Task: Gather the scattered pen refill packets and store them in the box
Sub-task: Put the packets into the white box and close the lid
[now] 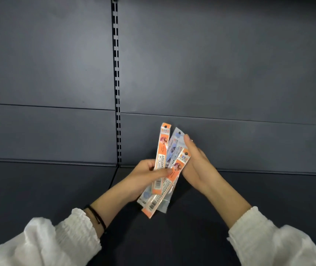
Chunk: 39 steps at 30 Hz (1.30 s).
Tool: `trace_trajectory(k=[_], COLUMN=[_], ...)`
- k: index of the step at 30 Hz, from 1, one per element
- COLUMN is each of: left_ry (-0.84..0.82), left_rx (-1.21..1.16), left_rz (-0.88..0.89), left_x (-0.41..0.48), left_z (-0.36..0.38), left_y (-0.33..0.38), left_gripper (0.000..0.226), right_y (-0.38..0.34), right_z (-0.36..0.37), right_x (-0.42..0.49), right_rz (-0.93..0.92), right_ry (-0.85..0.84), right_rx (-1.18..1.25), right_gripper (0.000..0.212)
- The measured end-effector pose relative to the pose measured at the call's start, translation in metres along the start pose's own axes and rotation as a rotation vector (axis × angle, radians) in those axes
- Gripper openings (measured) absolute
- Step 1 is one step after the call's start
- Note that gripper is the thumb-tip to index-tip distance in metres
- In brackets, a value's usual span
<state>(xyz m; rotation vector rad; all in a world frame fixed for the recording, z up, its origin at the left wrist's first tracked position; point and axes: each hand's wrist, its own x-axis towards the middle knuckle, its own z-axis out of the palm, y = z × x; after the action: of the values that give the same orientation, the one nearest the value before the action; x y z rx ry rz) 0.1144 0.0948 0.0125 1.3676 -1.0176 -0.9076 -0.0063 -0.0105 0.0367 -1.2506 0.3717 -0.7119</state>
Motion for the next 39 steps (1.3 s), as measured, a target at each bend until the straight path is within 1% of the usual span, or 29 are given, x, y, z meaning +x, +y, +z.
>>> trace_trajectory(k=[3, 6, 7, 10, 12, 14, 16, 19, 21, 23, 25, 27, 29, 32, 34, 36, 37, 39], left_ry=[-0.05, -0.159, -0.207, -0.328, -0.353, -0.329, -0.259, -0.165, -0.14, -0.128, -0.128, -0.147, -0.158, -0.135, -0.127, -0.131, -0.145, -0.192], left_rx=[0.036, 0.061, 0.081, 0.111, 0.066, 0.022, 0.007, -0.025, 0.052, 0.124, 0.115, 0.116, 0.121, 0.092, 0.052, -0.02, -0.053, -0.087], left_rz=[0.059, 0.125, 0.122, 0.06, 0.026, 0.039, 0.101, 0.14, 0.1, 0.031, -0.019, -0.05, -0.029, 0.021, 0.017, -0.016, -0.041, -0.078], left_x=[-0.004, -0.006, -0.007, -0.009, -0.01, -0.008, -0.004, 0.003, 0.007, 0.008, 0.008, 0.006, 0.003, -0.005, -0.008, -0.013, -0.016, -0.027], left_z=[0.005, 0.007, 0.008, 0.012, 0.015, 0.015, 0.013, 0.009, 0.007, 0.008, 0.009, 0.01, 0.009, 0.003, -0.004, -0.015, -0.021, -0.031], left_y=[-0.002, -0.004, -0.003, -0.003, -0.004, -0.004, -0.003, -0.005, -0.011, -0.016, -0.016, -0.012, -0.01, -0.011, -0.01, -0.005, 0.0, 0.009], left_gripper=[0.023, 0.043, 0.045, 0.032, 0.019, 0.008, 0.001, 0.007, 0.011, 0.01, 0.007, 0.009, 0.012, 0.025, 0.037, 0.042, 0.041, 0.035], right_y=[-0.006, -0.009, -0.01, -0.013, -0.016, -0.023, -0.03, -0.034, -0.027, -0.019, -0.015, -0.015, -0.016, -0.017, -0.016, -0.014, -0.014, -0.012], right_z=[0.01, 0.017, 0.017, 0.02, 0.023, 0.026, 0.027, 0.028, 0.026, 0.024, 0.023, 0.022, 0.019, 0.016, 0.017, 0.016, 0.018, 0.025], right_x=[0.006, 0.01, 0.011, 0.011, 0.01, 0.008, 0.006, 0.002, 0.0, 0.0, 0.002, 0.007, 0.013, 0.021, 0.026, 0.033, 0.035, 0.037], right_rz=[-0.01, -0.018, -0.023, -0.002, 0.016, -0.004, -0.068, -0.199, -0.228, -0.212, -0.203, -0.199, -0.181, -0.141, -0.077, 0.004, 0.045, 0.111], right_ry=[0.05, 0.11, 0.122, 0.119, 0.101, 0.042, -0.017, -0.09, -0.16, -0.196, -0.149, -0.088, -0.056, -0.079, -0.084, -0.04, -0.024, -0.027], right_rx=[0.011, 0.054, 0.059, 0.019, 0.006, 0.044, 0.054, -0.012, -0.086, -0.178, -0.218, -0.176, -0.091, 0.01, 0.078, 0.178, 0.221, 0.274], right_gripper=[0.044, 0.041, 0.041, 0.045, 0.045, 0.044, 0.045, 0.046, 0.043, 0.042, 0.043, 0.041, 0.042, 0.042, 0.035, 0.019, 0.012, 0.007])
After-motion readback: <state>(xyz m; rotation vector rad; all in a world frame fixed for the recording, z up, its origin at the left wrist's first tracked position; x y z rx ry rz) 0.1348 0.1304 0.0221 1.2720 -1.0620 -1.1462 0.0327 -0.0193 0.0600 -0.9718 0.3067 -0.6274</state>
